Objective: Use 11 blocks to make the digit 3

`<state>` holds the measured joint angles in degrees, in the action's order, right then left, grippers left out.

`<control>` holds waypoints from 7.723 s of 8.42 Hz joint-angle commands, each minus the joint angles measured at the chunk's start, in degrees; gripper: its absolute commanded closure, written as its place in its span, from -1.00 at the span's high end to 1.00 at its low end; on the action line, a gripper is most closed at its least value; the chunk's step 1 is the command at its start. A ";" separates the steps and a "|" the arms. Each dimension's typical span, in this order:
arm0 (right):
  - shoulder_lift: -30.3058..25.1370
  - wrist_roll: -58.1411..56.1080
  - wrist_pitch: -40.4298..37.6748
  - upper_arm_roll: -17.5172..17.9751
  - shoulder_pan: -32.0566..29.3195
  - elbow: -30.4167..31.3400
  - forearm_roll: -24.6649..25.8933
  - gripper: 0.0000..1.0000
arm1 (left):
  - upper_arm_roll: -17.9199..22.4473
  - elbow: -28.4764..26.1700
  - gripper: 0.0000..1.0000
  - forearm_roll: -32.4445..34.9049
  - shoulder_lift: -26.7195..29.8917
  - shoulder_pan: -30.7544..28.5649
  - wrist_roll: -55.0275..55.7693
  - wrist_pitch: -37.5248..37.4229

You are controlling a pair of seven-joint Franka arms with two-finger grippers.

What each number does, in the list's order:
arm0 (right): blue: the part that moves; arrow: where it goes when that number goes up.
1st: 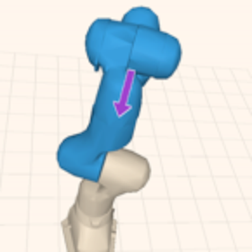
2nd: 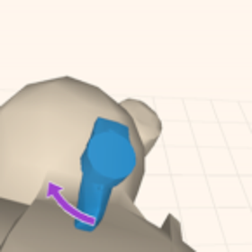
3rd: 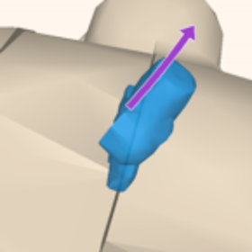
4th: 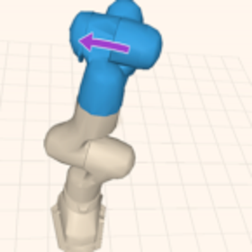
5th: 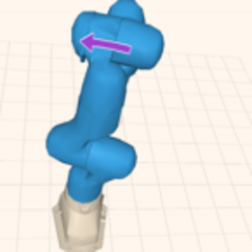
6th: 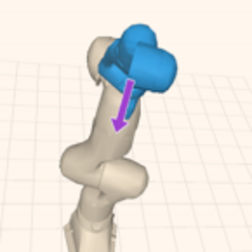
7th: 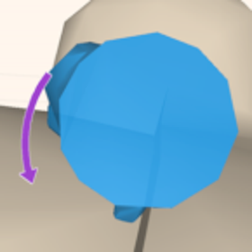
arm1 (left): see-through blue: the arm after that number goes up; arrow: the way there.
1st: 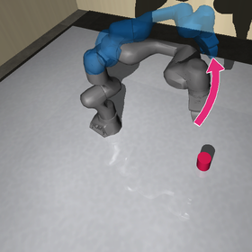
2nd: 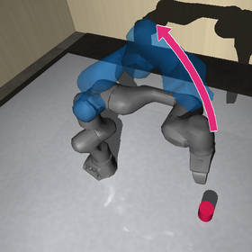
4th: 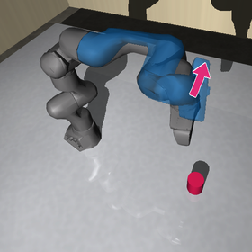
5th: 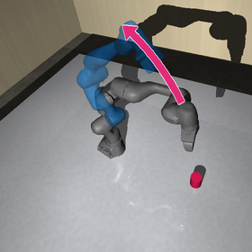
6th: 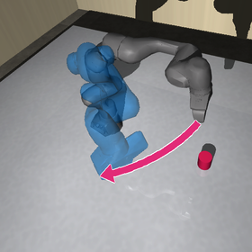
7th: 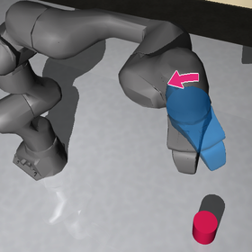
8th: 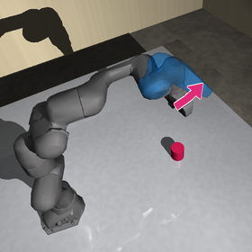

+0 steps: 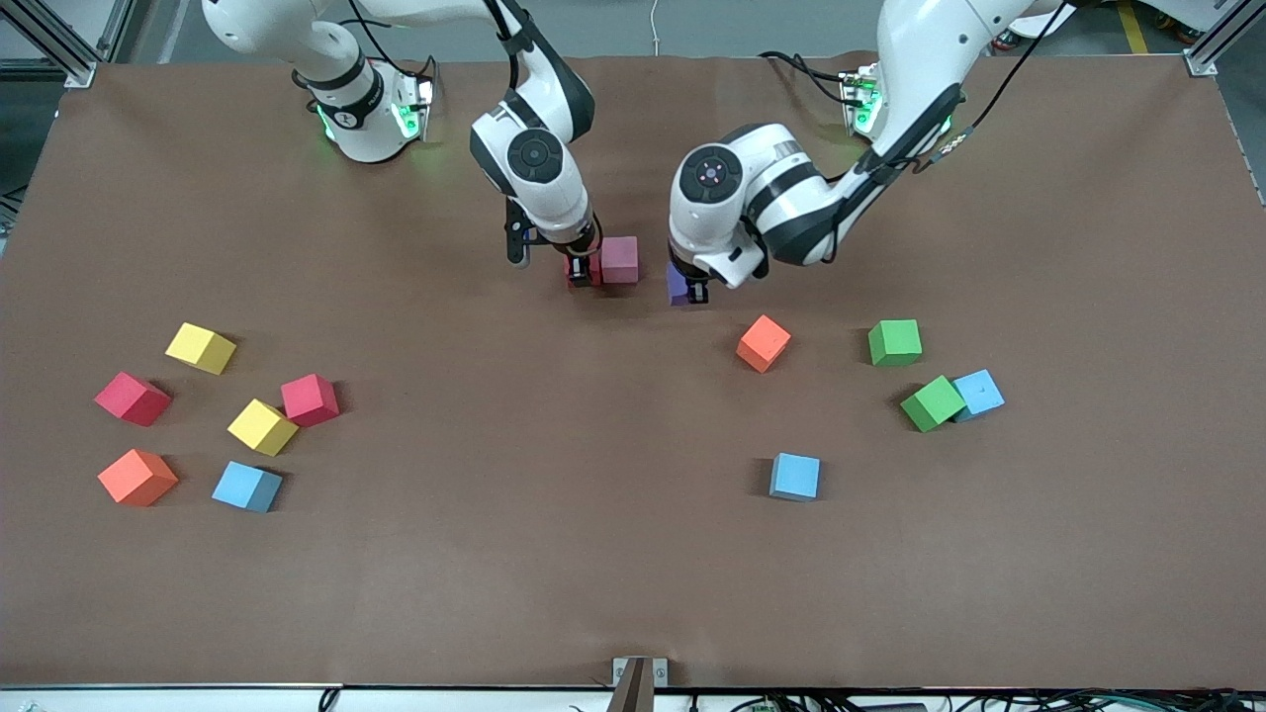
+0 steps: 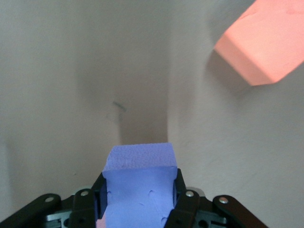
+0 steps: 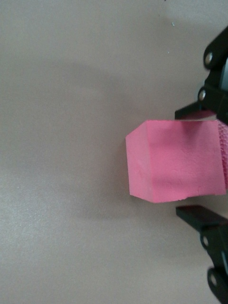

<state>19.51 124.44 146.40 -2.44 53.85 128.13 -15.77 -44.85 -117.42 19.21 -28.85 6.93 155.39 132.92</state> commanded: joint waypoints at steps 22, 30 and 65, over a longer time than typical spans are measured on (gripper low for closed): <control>-8.63 -111.03 -9.74 -1.16 -47.95 -5.08 16.56 1.00 | 0.29 -2.81 -0.55 19.91 -4.72 8.71 28.56 8.59; -6.07 -48.68 -2.80 -1.07 -47.87 -5.00 14.98 1.00 | -2.33 -0.01 1.00 20.53 -2.89 8.28 30.50 1.49; 1.86 -54.22 -15.09 0.51 -20.23 -16.69 18.06 -0.97 | -7.80 -4.55 1.00 33.97 -9.82 -59.93 -92.01 3.48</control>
<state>23.81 70.66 132.49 -1.69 29.84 110.97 1.64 -52.09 -119.64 52.05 -39.60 -51.90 63.74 135.01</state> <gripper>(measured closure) 0.388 0.000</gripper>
